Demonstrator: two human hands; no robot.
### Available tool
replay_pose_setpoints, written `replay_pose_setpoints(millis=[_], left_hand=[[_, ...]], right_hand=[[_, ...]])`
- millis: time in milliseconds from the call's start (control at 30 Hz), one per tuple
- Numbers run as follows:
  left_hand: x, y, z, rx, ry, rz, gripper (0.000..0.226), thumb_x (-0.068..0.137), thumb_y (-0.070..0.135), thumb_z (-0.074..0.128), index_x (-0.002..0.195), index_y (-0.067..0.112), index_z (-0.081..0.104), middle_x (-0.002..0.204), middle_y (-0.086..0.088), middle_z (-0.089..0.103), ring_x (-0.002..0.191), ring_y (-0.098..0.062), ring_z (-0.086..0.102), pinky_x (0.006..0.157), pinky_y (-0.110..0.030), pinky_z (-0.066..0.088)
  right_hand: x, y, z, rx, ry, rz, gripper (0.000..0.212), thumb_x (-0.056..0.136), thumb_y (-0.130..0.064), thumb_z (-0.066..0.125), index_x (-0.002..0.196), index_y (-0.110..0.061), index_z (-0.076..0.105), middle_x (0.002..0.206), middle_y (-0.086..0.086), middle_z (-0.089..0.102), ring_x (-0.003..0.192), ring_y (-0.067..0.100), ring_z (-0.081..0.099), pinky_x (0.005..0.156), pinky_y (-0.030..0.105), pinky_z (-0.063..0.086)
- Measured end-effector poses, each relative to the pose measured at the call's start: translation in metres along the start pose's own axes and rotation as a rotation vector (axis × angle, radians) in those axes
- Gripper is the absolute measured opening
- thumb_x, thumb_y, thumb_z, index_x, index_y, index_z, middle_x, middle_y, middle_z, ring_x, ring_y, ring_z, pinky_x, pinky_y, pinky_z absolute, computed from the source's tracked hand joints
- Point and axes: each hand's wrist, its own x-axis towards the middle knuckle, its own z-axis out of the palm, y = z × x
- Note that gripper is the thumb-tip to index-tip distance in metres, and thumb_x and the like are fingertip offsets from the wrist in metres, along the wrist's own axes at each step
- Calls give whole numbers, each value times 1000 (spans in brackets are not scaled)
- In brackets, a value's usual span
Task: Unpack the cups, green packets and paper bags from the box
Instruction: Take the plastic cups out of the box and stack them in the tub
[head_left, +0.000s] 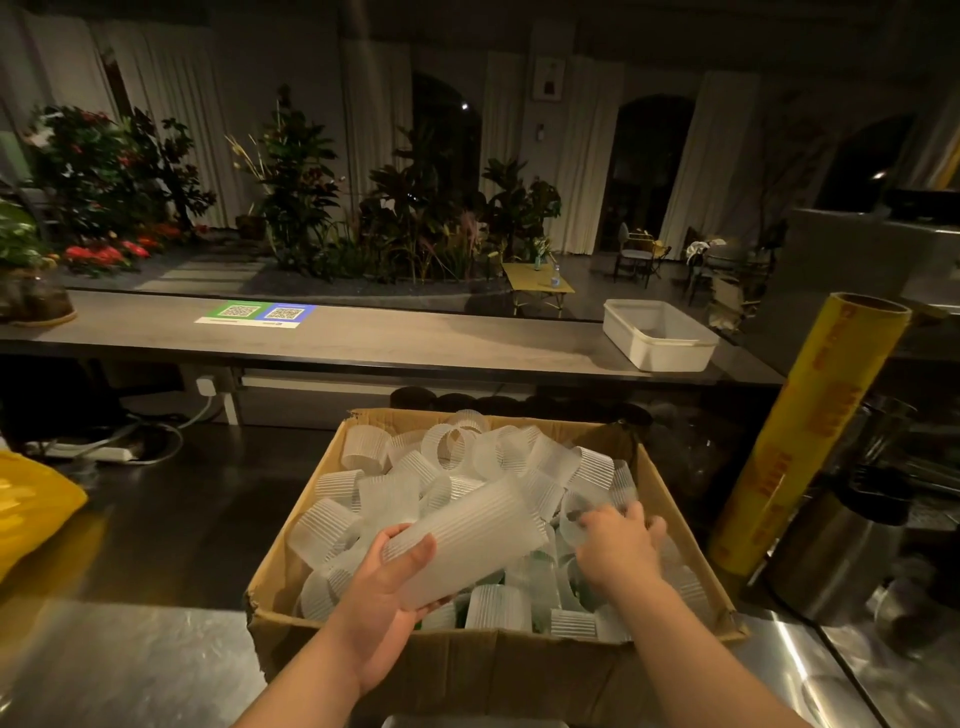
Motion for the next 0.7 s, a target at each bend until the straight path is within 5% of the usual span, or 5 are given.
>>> replay_pose_setpoints(millis=[167,267,400,600,700], left_hand=[[-4,3,1,8,1,-10,60,78,25,76,133,20,51,131,-17,55,118,-39,57,85,-44,57],[-2,4,1,18,3,-15,61,78,26,76,134,21,51,132,-17,54,119,-39,57,86,-44,57],[2,2,0,24,-8,-11,61,80,28,74,135,20,51,133,-17,54,120,-39,56,90,-45,56],[1,0,1,38,-2,6,60,80,27,75,135,21,51,132,-16,56,120,-37,57,88,-43,57],[2,0,2,52,-2,16,58,80,24,75,132,19,52,132,-17,56,119,-37,56,92,-45,56]], right_hand=[[4,8,7,81,60,-37,18,98,-34,60,116,-34,66,142,-7,53,150,29,28,123,57,12],[-5,2,0,688,192,-86,6,96,-21,66,90,-22,66,128,-14,56,134,17,49,111,42,41],[-26,-11,-23,1474,162,-39,8,98,-2,58,99,4,63,122,6,66,115,25,62,93,35,53],[-33,-12,-38,1425,316,-130,10,95,3,59,87,-3,60,125,-4,64,120,17,60,96,37,55],[-40,-17,-41,1395,206,-236,15,93,1,61,80,-5,57,124,-13,65,120,9,59,87,26,56]])
